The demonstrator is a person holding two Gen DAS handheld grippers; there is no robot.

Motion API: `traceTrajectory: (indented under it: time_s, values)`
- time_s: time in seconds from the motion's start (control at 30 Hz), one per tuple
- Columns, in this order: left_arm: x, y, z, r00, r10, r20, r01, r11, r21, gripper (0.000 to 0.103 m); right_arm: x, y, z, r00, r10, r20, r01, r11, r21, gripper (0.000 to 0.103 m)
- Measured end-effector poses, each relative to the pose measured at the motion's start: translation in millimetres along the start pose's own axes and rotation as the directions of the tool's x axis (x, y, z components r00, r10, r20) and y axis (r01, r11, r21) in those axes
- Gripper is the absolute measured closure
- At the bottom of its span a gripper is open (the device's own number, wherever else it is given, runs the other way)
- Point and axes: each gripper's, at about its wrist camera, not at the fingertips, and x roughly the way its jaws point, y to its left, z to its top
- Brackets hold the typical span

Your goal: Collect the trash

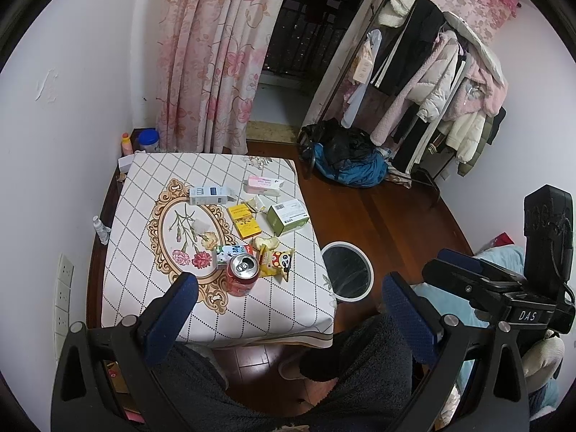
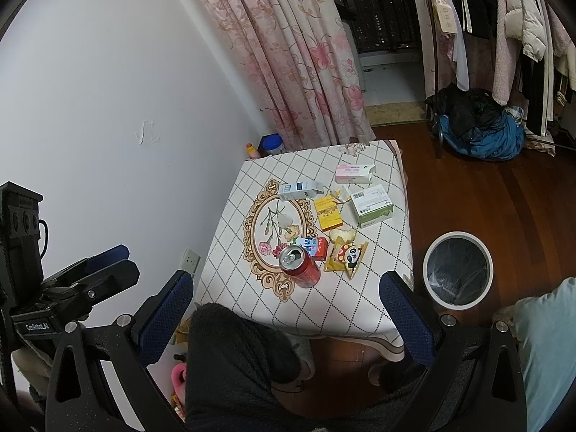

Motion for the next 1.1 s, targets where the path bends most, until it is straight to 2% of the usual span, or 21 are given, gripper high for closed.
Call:
traceTrajectory:
  time_s: [0.53, 0.67, 0.73, 0.77, 0.83, 0.9, 1.0, 1.1]
  values:
    - [0.4, 0.5, -0.9, 1.0, 0.0, 0.002, 0.0, 1.0, -0.002, 0.0, 0.0, -0.3, 1.9, 1.0, 0.003, 0.004, -0.003, 1.0, 0.002, 0.0]
    - [2.5, 0.8, -1.3, 1.0, 0.016, 0.001, -0.016, 1.0, -0.004, 0.0, 2.7, -4.7, 4.2, 0.999, -0.021, 0.027, 0.02, 0.999, 0.03, 0.0]
    - [8.6, 3.0, -1.5, 0.997, 0.079, 0.014, -0.079, 0.997, -0.003, 0.0, 10.4, -12.7, 4.6, 0.999, -0.037, 0.036, 0.034, 0.997, 0.063, 0.0]
    - [16.4, 6.9, -2.4, 0.991, 0.135, 0.02, -0.135, 0.991, -0.005, 0.0, 15.7, -17.9, 4.2, 0.998, -0.048, 0.037, 0.045, 0.996, 0.078, 0.0]
    - [32.9, 14.4, -4.9, 0.979, 0.204, 0.016, -0.204, 0.979, -0.015, 0.0, 36.8, -32.0, 0.8, 0.996, -0.092, 0.015, 0.09, 0.99, 0.111, 0.0]
    - [63.5, 28.1, -11.9, 0.961, 0.275, -0.021, -0.276, 0.961, -0.032, 0.0, 63.5, -50.9, -6.9, 0.991, -0.133, -0.032, 0.136, 0.979, 0.151, 0.0]
    - [107.9, 43.7, -23.6, 0.944, 0.314, -0.098, -0.32, 0.947, -0.043, 0.0, 114.1, -86.3, -21.1, 0.976, -0.164, -0.142, 0.193, 0.957, 0.218, 0.0]
    - [159.5, 52.6, -34.9, 0.93, 0.318, -0.181, -0.331, 0.942, -0.045, 0.0, 162.2, -123.2, -40.1, 0.958, -0.191, -0.215, 0.247, 0.928, 0.278, 0.001]
